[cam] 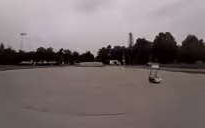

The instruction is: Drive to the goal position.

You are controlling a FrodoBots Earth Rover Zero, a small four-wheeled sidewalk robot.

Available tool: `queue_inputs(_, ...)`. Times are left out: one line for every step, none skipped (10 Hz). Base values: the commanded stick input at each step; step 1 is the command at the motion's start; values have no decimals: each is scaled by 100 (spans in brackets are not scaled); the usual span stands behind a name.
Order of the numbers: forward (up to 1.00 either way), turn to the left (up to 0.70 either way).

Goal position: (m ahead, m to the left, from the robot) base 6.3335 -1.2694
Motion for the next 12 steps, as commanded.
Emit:
queue_inputs(100, -27)
queue_inputs(100, -27)
queue_inputs(100, -27)
queue_inputs(100, -27)
queue_inputs(100, -27)
queue_inputs(100, -27)
queue_inputs(100, -27)
queue_inputs(100, -27)
queue_inputs(100, -27)
queue_inputs(100, -27)
queue_inputs(100, -27)
queue_inputs(100, -27)
